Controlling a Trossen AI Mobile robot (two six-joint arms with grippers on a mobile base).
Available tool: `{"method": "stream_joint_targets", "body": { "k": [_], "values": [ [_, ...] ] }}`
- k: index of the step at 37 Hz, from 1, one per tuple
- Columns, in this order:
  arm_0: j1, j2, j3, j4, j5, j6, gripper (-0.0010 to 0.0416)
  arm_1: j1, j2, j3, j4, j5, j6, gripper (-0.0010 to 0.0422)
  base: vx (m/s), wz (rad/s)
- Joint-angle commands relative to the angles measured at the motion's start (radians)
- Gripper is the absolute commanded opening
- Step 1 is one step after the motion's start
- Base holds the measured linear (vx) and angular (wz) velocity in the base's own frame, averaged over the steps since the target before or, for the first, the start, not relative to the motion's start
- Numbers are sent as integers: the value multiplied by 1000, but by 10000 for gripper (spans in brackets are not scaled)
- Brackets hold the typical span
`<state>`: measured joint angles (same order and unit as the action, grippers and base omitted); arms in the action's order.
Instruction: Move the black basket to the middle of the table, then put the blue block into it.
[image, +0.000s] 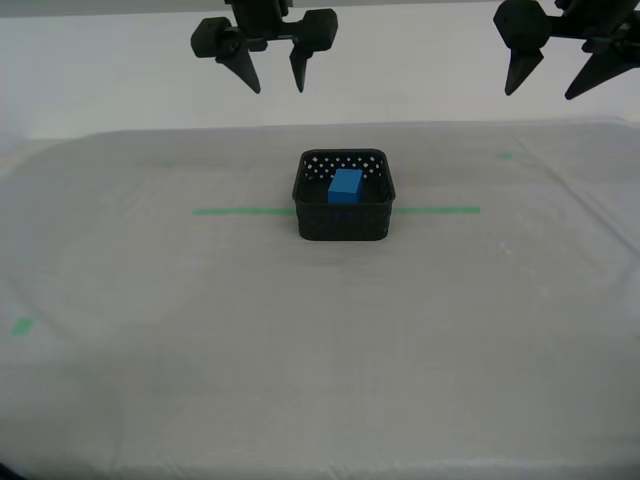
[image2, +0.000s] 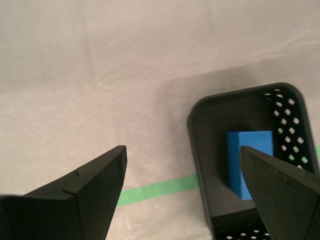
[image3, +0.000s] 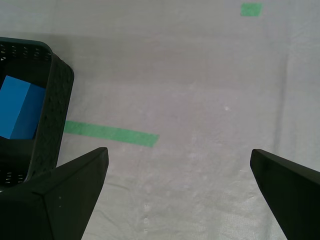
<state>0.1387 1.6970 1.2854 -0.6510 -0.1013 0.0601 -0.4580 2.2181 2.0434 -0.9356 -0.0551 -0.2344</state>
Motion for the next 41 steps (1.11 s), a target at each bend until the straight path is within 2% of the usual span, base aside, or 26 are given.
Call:
{"method": "stream_joint_targets", "body": {
  "k": [1,6,27,41],
  "values": [
    [0,-1,0,0,-2,-1,398,19,-10,0,-16,-13,22,305,0,0],
    [0,-1,0,1,-2,-1,398,50,-26,-2,-28,-48,35,304,0,0],
    [0,-1,0,0,-2,-1,399,180,-125,-23,-31,-50,79,304,0,0],
    [0,-1,0,0,-2,-1,399,246,-178,-150,11,-51,87,304,0,0]
  ]
}}
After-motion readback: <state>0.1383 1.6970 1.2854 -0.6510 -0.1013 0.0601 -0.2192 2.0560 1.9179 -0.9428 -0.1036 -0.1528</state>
